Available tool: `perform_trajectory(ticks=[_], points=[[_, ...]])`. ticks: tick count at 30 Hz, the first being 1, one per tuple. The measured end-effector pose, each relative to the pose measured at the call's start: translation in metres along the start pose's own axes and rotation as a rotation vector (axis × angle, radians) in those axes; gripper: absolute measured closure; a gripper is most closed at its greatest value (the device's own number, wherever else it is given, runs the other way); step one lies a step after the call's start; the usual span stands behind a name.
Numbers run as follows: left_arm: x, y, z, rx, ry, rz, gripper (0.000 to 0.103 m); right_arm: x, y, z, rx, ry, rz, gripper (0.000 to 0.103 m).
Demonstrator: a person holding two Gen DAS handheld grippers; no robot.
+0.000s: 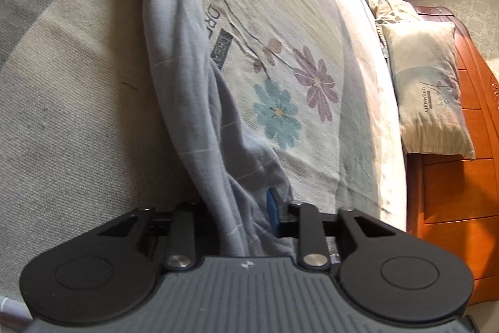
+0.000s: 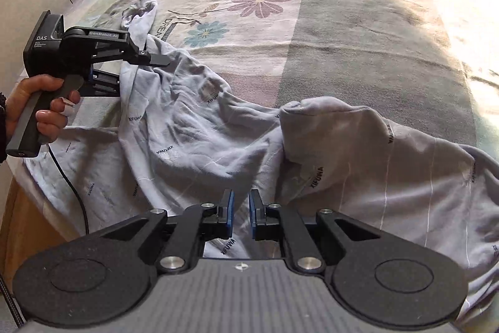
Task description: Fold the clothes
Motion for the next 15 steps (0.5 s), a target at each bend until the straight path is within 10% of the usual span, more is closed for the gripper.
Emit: perform_trajectory(ticks=[7,15], points=[[-0.006,-0.024,-0.028,0.104,0.172,-0.044,0.102,-0.039,-0.018,-0.014,-0.016,-0.041,0.057,0.083],[-0.019,-0.047,-0.044,0.130,0.191,-0.074,0.102,-0.083,-0.009,0.010,-0.104,-0.655,0.117,0.081]])
Point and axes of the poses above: each gripper's, at about its wrist camera, not at the fingertips, and y roughly the way its jaws point, z to its left, x to its top, the point moved 9 cm from there along y, roughly the way its jaws point, and after that the axes turned 1 degree about x, right-handed, at the moved point
